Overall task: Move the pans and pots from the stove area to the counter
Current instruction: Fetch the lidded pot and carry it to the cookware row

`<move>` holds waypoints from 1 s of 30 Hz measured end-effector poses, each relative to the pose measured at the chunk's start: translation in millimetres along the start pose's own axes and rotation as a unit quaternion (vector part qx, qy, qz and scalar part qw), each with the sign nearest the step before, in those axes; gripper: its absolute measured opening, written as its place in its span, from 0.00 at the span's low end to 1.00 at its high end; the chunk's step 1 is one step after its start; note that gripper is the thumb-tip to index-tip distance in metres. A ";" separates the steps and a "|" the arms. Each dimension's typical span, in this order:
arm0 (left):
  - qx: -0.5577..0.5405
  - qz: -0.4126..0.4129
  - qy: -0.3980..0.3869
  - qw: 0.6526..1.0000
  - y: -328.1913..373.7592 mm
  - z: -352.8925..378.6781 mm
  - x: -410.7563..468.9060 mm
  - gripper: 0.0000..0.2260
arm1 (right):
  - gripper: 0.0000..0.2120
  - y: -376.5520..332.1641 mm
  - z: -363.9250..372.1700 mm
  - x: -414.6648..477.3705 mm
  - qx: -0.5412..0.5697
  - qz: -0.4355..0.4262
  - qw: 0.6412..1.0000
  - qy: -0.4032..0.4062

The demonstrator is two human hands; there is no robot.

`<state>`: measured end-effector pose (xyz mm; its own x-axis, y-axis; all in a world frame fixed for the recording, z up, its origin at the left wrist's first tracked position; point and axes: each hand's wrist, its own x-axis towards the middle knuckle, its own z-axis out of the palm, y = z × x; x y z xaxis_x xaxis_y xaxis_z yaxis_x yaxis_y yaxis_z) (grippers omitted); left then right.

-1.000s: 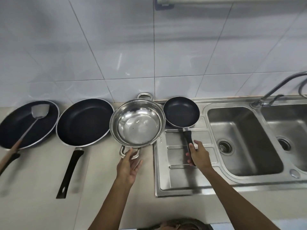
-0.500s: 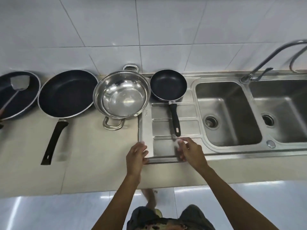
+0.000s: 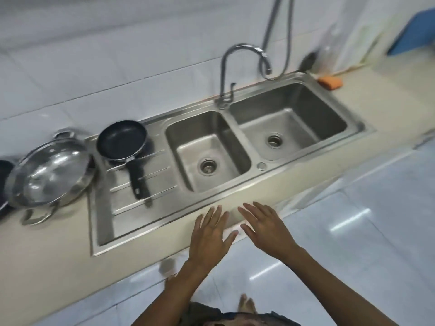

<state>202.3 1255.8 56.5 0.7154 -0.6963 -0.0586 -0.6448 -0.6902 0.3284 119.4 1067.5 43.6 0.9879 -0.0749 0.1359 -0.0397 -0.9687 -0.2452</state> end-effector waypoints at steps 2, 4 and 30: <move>0.019 0.076 0.004 0.997 46.4 8.4 24.2 0.26 | 0.23 43.4 -21.6 -34.8 -0.031 0.043 0.999 0.002; 0.034 0.126 0.006 0.992 87.7 12.8 51.8 0.28 | 0.25 81.3 -45.6 -61.0 -0.054 0.098 0.994 -0.003; 0.057 0.406 -0.085 0.908 560.8 123.1 426.9 0.38 | 0.30 528.0 -223.3 -149.3 -0.060 0.508 0.859 0.035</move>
<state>113.0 547.3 99.5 -0.0531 -0.9985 0.0116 -0.9720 0.0543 0.2288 -82.6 514.3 108.3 0.4237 -0.9053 -0.0308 -0.8945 -0.4127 -0.1719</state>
